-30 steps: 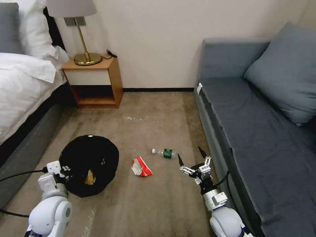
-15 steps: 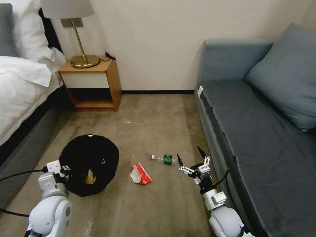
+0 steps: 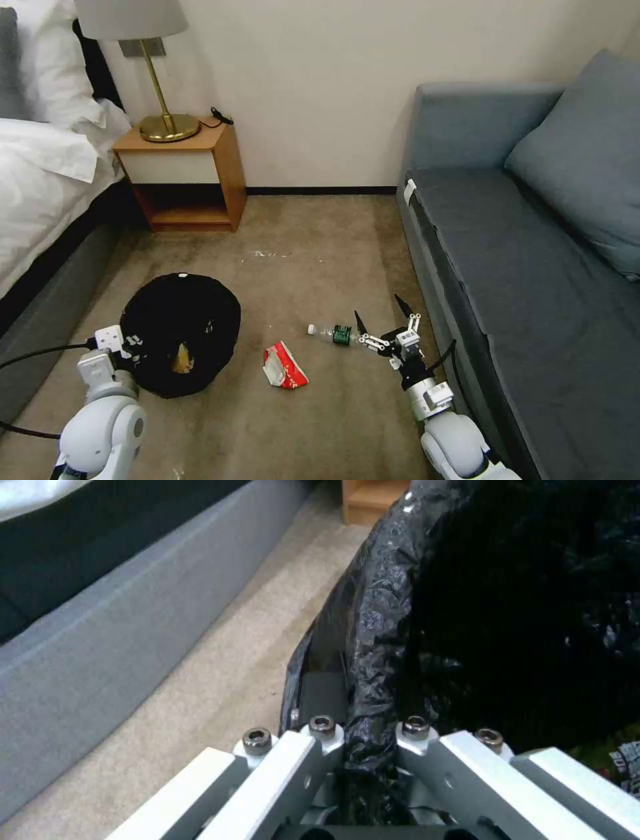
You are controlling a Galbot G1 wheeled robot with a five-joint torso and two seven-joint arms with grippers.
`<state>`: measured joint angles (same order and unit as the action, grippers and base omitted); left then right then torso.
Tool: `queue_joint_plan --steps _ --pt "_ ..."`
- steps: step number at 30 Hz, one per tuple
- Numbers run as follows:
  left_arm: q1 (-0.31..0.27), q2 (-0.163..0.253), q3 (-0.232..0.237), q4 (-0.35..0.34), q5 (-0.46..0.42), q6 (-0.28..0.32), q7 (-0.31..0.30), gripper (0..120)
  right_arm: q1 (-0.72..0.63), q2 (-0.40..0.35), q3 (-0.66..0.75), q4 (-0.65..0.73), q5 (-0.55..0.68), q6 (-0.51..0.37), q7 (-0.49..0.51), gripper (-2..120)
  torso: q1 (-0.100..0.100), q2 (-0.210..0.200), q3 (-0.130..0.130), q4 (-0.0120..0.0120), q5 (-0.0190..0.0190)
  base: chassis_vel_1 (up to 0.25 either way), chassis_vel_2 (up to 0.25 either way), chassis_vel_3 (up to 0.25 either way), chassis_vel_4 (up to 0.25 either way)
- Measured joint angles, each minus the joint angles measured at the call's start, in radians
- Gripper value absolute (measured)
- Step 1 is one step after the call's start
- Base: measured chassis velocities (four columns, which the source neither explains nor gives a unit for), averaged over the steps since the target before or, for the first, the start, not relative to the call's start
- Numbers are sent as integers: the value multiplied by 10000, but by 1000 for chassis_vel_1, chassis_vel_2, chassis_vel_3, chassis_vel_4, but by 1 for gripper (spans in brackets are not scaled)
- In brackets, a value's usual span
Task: Pick up the trash bin, then pick up the garbage on the floor and place it into the trash bin.
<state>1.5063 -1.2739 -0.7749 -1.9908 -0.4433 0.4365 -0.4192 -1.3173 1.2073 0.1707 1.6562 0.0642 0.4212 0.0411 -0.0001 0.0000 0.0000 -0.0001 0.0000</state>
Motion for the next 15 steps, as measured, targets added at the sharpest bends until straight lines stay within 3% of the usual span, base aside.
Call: queue_joint_plan --steps 4,7,9,13,14,15 --pt "46 7 -7 -54 14 -1 0 3 648 -460 -515 -314 -134 -323 -74 100 0 0 0 0 0 -13 4 10 -12" --pt "69 24 -7 -82 26 0 -1 3 1315 -1102 -1466 -362 -146 -1377 -76 100 0 0 -1 -1 0 0 0 0 0" --pt "68 24 -7 -88 32 1 0 3 1439 -1216 -1688 -361 -94 -1563 -75 100 0 0 -1 2 -1 0 0 0 0" --pt "55 8 23 -131 113 46 0 3 2711 -1828 -3950 -480 1189 -3384 81 100 0 0 0 1 0 0 0 0 0" --pt "55 8 23 -131 113 46 0 3 2711 -1828 -3950 -480 1189 -3384 81 100 0 0 0 1 0 0 0 0 0" --pt "54 -4 38 -154 144 65 0 3 3045 -1862 -4482 -475 1748 -4229 65 100 0 0 -1 2 1 0 0 0 0"
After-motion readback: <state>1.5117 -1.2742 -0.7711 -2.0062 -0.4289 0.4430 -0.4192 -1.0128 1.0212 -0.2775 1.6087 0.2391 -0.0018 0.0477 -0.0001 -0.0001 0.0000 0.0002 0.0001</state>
